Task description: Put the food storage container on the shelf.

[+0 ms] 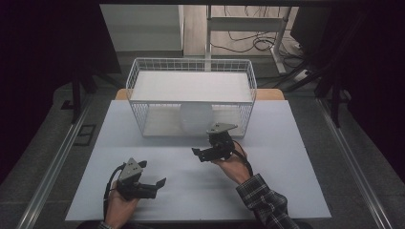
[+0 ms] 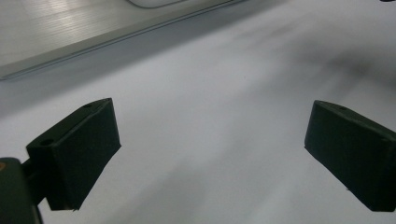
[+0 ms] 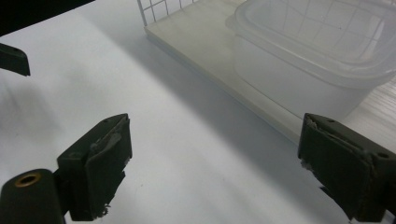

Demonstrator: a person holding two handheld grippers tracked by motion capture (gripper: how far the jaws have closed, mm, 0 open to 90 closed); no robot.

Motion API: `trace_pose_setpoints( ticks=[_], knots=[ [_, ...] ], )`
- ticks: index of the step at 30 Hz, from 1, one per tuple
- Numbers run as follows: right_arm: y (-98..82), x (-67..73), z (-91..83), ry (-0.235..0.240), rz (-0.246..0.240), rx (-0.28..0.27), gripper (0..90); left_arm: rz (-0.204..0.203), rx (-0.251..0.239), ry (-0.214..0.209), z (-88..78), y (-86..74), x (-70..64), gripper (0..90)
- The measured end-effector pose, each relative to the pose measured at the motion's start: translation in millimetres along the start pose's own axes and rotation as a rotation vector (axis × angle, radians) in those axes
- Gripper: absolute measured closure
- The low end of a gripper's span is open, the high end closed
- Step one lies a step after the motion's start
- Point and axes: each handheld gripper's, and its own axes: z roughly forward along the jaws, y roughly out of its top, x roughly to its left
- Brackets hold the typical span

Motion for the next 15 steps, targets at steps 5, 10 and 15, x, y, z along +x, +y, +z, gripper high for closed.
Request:
trace_pose_setpoints(
  ticks=[5, 10, 15],
  knots=[
    [-4.9, 1.9, -5.5, -0.002, -0.003, 0.002, 5.7, -0.001, 0.003, -0.004, 0.2, 0.0, 0.1, 2.8],
    [-13.2, 3.8, -12.7, -0.017, -0.013, 0.001, 3.8, 0.002, 0.002, -0.002, 0.2, -0.6, 0.3, 2.6],
    [-24.2, 3.8, -18.7, -0.029, -0.005, 0.007, 2.3, 0.013, 0.002, -0.010, 2.0, -1.3, -0.3, 2.6]
  ],
)
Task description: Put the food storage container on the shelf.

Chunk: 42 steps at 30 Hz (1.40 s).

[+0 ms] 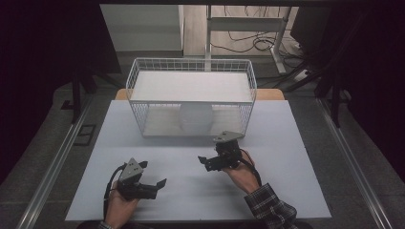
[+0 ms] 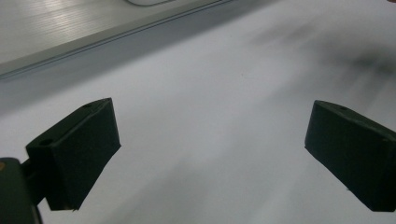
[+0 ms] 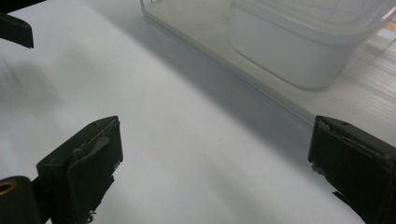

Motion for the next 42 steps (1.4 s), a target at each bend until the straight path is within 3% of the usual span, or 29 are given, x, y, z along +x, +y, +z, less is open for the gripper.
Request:
trace_pose_setpoints(
  ticks=[7, 17, 42],
  knots=[
    [-18.2, -0.1, -11.0, 0.000, 0.020, 0.011, 1.2, -0.012, -0.001, -0.021, 0.0, 0.3, -0.4, 2.5],
    [-26.2, 3.0, -24.9, -0.018, 0.006, 0.005, 0.8, 0.003, 0.009, -0.034, 1.4, 0.3, -1.9, 2.1],
    [-53.5, -5.3, -64.0, -0.083, 0.045, -0.012, 0.0, 0.016, 0.025, -0.001, -5.0, -0.2, 3.9, 2.2]
  ],
)
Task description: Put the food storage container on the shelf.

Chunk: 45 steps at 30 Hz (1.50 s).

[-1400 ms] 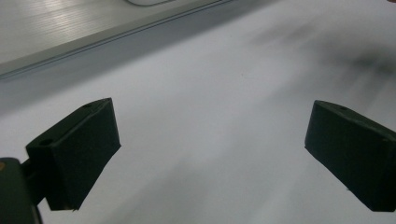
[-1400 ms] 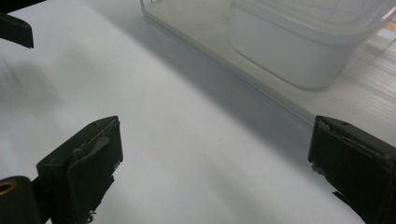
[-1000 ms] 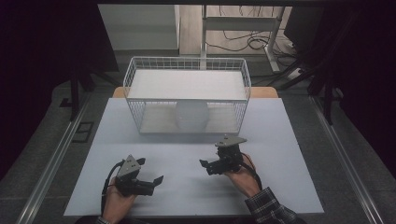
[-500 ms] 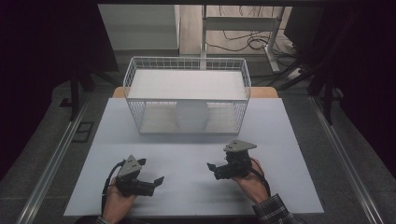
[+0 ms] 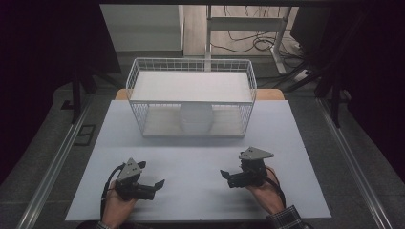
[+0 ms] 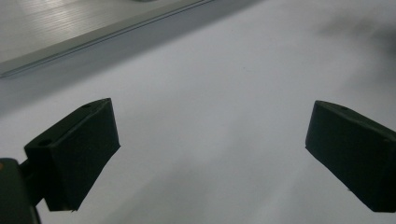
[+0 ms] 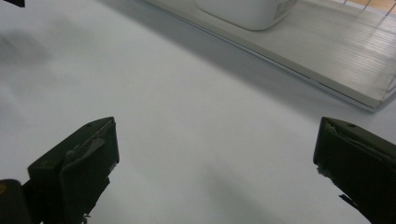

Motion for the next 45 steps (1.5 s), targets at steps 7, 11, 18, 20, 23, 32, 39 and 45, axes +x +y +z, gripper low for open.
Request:
trace_pose_setpoints(
  ticks=[7, 11, 18, 20, 23, 32, 39, 45],
  knots=[
    [-7.9, -3.3, -7.9, -0.013, 0.012, 0.003, 0.0, 0.003, 0.004, 0.010, -5.3, -1.1, 1.4, 2.2],
    [-11.1, -4.0, -12.2, -0.021, 0.014, 0.007, 0.0, -0.004, 0.003, 0.013, -9.6, -2.7, 3.0, 2.2],
    [-17.2, -5.5, -19.0, -0.030, 0.022, 0.006, 0.0, -0.019, -0.001, 0.021, -16.1, -5.9, 5.1, 2.2],
    [-18.9, -5.8, -21.1, -0.032, 0.022, 0.005, 0.0, -0.016, 0.003, 0.027, -18.0, -7.0, 5.9, 2.2],
    [-21.7, -6.6, -24.0, -0.036, 0.025, 0.011, 0.0, -0.021, 0.007, 0.031, -20.8, -8.8, 7.2, 2.2],
    [-28.9, -7.6, -32.4, -0.057, 0.025, 0.017, 0.0, -0.037, 0.007, 0.050, -29.8, -15.0, 12.4, 2.1],
    [-35.4, -10.2, -41.5, -0.068, 0.037, 0.017, 0.0, -0.054, 0.002, 0.060, -38.1, -20.5, 16.2, 2.0],
    [-41.5, -13.9, -51.1, -0.090, 0.049, 0.017, 0.0, -0.066, 0.001, 0.064, -44.3, -25.6, 18.0, 1.9]
  ],
)
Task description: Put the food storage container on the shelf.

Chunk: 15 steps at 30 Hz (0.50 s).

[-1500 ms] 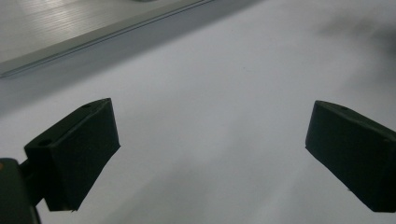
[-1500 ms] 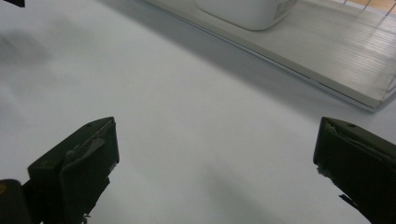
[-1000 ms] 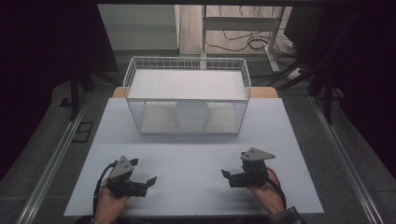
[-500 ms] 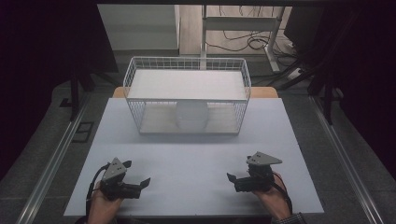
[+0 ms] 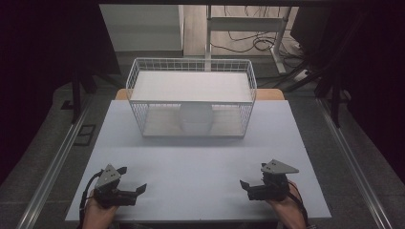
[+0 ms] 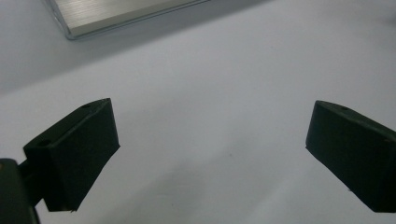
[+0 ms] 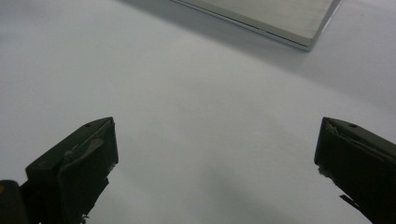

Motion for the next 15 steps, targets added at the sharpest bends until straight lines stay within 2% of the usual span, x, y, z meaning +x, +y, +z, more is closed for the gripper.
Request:
trace_pose_setpoints(
  ticks=[15],
  knots=[
    [-15.6, -11.8, -19.3, -0.046, 0.023, 0.000, 0.0, -0.022, -0.009, 0.033, -14.1, -9.1, 6.9, 1.9]
  ],
)
